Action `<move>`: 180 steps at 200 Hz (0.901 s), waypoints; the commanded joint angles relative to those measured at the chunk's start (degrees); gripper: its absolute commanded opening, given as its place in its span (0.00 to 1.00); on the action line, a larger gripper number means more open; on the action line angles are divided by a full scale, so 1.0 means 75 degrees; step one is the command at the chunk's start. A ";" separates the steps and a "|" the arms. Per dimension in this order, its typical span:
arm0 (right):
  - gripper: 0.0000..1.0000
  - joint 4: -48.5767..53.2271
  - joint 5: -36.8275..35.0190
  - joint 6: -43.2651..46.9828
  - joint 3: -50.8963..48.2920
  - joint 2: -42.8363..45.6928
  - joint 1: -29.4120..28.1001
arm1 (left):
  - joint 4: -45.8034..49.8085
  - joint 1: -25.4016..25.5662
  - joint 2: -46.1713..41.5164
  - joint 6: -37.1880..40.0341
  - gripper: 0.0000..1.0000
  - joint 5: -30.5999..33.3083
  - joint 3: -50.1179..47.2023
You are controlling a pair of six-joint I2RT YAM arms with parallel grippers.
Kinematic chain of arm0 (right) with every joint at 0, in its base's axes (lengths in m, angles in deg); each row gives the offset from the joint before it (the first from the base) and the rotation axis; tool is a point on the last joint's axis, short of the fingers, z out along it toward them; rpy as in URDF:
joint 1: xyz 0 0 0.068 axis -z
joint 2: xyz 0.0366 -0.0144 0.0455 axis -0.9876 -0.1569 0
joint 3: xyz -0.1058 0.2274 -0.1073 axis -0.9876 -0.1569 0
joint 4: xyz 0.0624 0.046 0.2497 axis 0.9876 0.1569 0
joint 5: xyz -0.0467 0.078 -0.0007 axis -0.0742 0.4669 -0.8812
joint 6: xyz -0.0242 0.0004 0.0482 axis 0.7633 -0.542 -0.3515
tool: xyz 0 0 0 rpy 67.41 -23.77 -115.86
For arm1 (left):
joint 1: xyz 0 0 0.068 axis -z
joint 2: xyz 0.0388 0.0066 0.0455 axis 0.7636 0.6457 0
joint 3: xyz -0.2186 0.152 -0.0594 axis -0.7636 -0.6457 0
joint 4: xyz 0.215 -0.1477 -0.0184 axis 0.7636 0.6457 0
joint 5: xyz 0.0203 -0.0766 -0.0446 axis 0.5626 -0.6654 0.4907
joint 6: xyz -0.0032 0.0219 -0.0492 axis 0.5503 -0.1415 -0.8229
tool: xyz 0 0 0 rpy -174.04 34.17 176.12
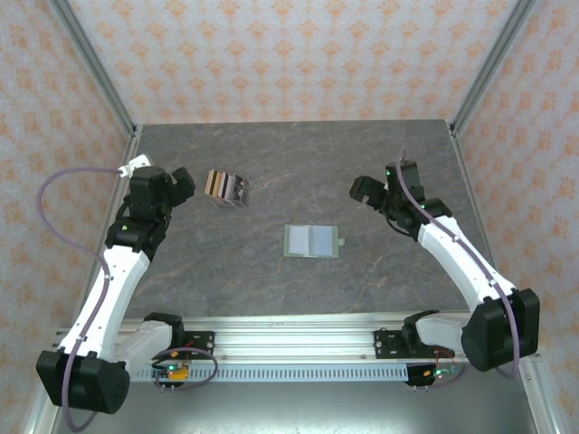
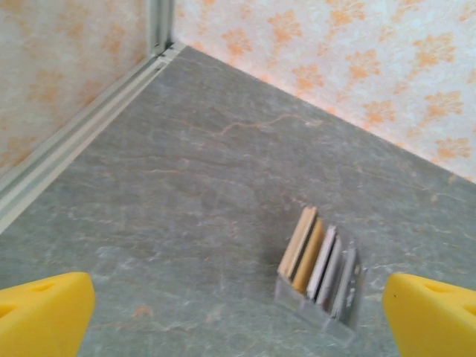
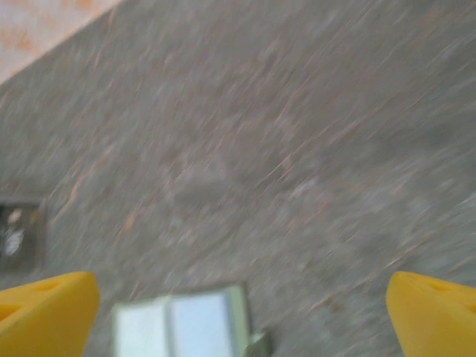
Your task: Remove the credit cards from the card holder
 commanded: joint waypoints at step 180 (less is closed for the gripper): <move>0.99 -0.7300 -0.3246 0.3087 -0.3797 -0.1032 0.1215 | -0.8016 -0.0055 0.1676 0.2809 1.00 0.0106 -0.4415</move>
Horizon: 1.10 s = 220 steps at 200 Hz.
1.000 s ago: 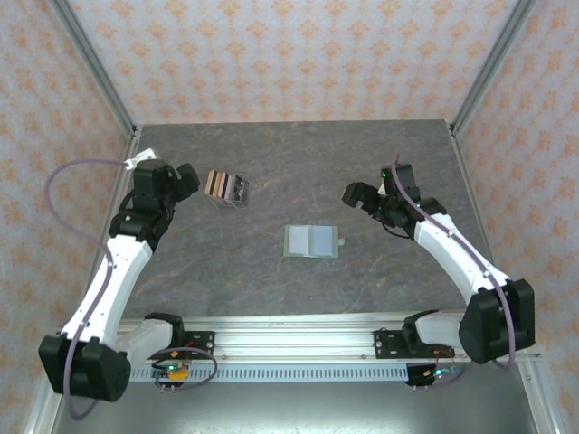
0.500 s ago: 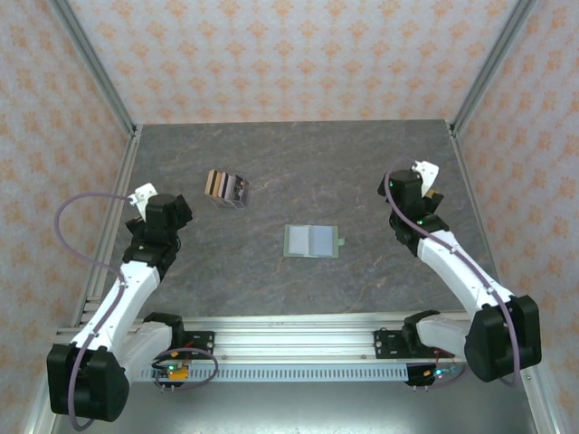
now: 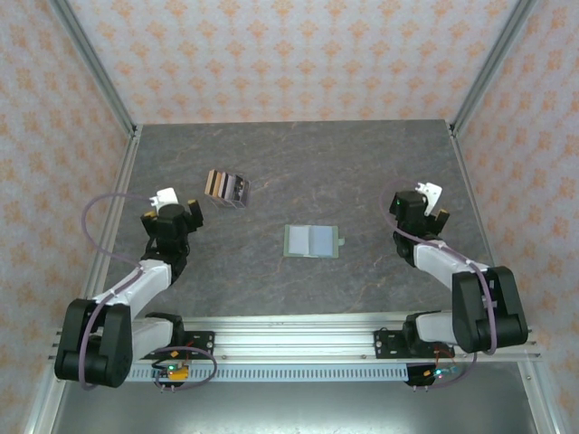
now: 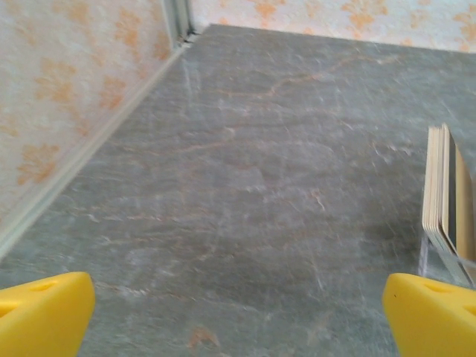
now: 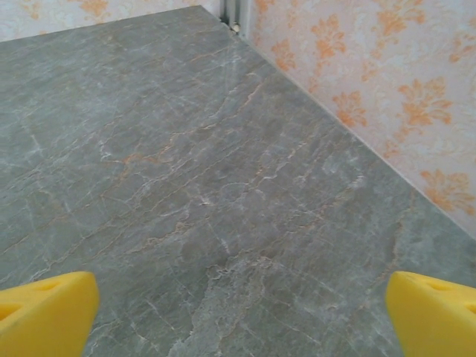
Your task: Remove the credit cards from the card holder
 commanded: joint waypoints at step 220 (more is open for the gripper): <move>0.99 -0.3346 0.1922 0.0769 -0.0649 -0.1578 0.0412 | -0.2845 0.0071 0.2637 0.0651 1.00 -0.0220 0.0359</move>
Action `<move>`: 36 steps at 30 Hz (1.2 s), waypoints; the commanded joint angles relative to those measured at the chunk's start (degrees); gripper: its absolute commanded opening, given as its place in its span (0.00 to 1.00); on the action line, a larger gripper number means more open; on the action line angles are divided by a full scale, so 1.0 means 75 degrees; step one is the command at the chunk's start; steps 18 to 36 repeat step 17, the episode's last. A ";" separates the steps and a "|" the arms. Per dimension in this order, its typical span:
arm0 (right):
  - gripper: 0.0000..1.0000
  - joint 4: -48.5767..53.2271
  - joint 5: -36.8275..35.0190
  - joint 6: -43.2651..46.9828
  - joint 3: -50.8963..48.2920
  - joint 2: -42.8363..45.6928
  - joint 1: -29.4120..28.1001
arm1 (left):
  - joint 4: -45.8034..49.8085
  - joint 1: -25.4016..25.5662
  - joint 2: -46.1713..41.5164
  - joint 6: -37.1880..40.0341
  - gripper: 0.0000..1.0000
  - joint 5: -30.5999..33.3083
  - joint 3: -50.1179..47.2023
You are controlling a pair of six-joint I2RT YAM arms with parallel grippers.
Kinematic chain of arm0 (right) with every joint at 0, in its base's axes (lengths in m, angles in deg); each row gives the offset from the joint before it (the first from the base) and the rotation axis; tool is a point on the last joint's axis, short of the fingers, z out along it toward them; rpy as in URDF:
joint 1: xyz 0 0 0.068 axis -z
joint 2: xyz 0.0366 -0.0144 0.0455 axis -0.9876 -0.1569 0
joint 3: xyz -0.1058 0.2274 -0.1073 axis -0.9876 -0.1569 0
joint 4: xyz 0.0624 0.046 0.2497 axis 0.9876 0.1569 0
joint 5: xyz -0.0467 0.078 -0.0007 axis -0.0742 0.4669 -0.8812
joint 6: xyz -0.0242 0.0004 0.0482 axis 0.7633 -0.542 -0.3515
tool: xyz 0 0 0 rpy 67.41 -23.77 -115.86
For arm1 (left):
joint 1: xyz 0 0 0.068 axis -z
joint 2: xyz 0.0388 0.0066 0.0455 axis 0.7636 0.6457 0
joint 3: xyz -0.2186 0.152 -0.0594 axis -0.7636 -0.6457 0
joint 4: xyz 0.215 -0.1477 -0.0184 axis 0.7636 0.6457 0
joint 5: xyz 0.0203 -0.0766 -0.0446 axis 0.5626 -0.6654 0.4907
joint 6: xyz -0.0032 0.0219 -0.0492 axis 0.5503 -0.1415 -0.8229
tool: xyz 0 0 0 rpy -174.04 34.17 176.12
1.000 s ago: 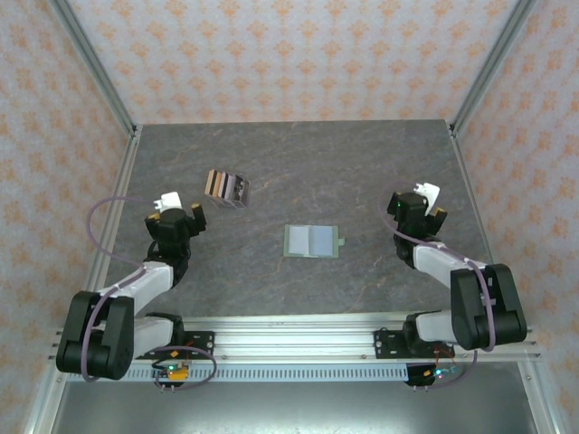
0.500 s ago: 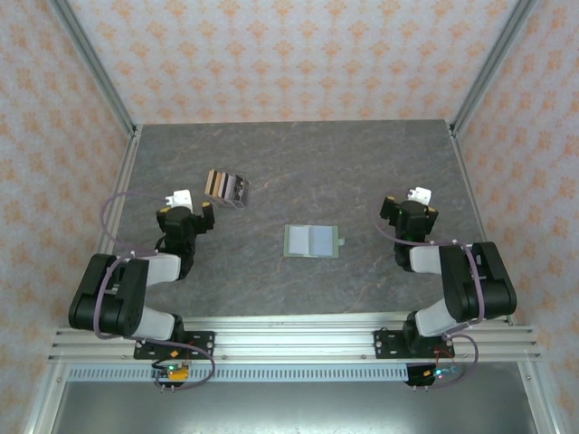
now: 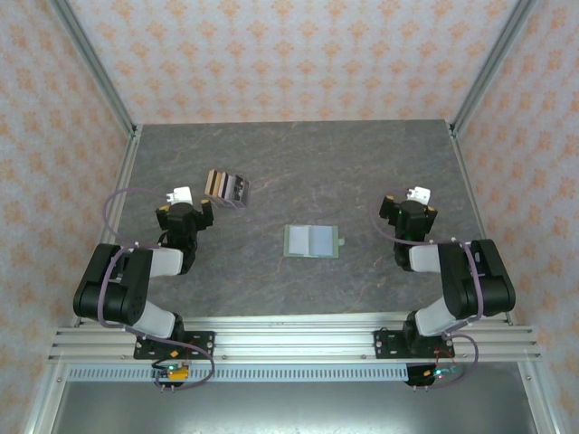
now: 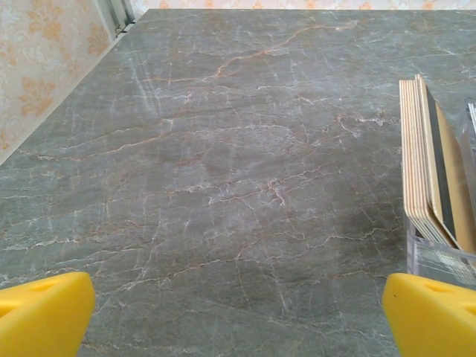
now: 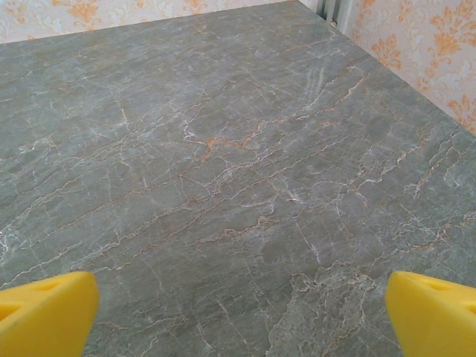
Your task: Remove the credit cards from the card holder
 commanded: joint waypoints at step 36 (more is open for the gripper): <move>1.00 -0.0172 0.0051 0.0000 0.0113 -0.0039 0.0057 | -0.0211 0.0054 0.0029 0.0040 1.00 0.0334 0.0222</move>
